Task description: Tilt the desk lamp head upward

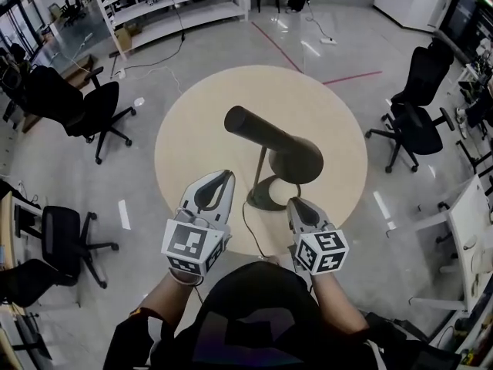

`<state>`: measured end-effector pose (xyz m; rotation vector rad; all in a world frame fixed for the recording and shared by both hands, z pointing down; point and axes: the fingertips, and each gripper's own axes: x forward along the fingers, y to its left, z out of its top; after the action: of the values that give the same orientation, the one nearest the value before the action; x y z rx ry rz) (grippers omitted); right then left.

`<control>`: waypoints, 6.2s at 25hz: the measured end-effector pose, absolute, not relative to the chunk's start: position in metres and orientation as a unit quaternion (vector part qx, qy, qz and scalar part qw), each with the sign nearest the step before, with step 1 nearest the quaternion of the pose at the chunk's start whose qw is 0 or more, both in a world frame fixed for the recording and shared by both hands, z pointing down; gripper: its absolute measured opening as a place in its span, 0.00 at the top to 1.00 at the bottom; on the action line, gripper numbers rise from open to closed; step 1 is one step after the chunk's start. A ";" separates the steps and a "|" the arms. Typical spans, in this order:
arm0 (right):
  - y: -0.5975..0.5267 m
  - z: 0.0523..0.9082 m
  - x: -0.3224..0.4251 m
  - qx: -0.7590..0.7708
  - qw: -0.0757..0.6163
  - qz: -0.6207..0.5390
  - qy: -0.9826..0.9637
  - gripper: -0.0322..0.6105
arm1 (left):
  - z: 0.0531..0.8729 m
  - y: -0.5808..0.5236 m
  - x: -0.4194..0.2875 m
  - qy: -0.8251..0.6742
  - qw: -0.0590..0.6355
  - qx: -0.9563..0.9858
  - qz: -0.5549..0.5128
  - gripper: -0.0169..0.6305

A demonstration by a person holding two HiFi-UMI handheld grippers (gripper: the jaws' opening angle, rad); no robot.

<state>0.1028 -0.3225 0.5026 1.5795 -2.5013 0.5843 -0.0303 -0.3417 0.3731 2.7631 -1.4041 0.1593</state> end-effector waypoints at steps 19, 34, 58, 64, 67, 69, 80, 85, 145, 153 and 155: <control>-0.354 0.516 0.125 0.460 -0.032 0.300 -0.835 0.79 | 0.258 -0.372 -0.024 -0.440 -0.052 0.896 0.029 0.73; -0.367 0.504 0.131 0.414 -0.077 0.325 -0.847 0.79 | 0.240 -0.387 0.011 -0.391 -0.062 0.917 0.055 0.70; -0.371 0.491 0.143 0.410 -0.108 0.309 -0.851 0.79 | 0.250 -0.401 0.012 -0.370 -0.033 0.927 0.058 0.71; -0.375 0.479 0.158 0.432 -0.089 0.277 -0.853 0.79 | 0.256 -0.402 0.000 -0.374 -0.012 0.926 0.039 0.71; -0.378 0.472 0.164 0.440 -0.075 0.260 -0.856 0.79 | 0.260 -0.403 -0.007 -0.378 -0.002 0.925 0.029 0.71; -0.380 0.467 0.167 0.444 -0.065 0.248 -0.858 0.79 | 0.262 -0.403 -0.012 -0.381 0.004 0.924 0.021 0.71; -0.385 0.428 0.190 0.475 -0.027 0.186 -0.860 0.79 | 0.281 -0.400 -0.032 -0.386 0.035 0.922 -0.013 0.71; -0.387 0.402 0.201 0.490 -0.021 0.148 -0.859 0.79 | 0.294 -0.398 -0.039 -0.383 0.062 0.921 -0.036 0.71; -0.378 0.210 0.122 0.443 0.201 -0.256 -0.836 0.79 | 0.377 -0.408 -0.044 -0.322 0.216 0.911 -0.138 0.80; -0.371 0.213 0.131 0.453 0.198 -0.249 -0.833 0.79 | 0.376 -0.402 -0.040 -0.310 0.210 0.919 -0.126 0.80; -0.370 0.213 0.135 0.459 0.188 -0.242 -0.834 0.79 | 0.374 -0.400 -0.037 -0.307 0.204 0.921 -0.123 0.80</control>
<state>0.1348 -0.3695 0.2128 1.2923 -2.3469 -0.6808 -0.0374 -0.3996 0.3740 2.5693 -0.8570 -0.3427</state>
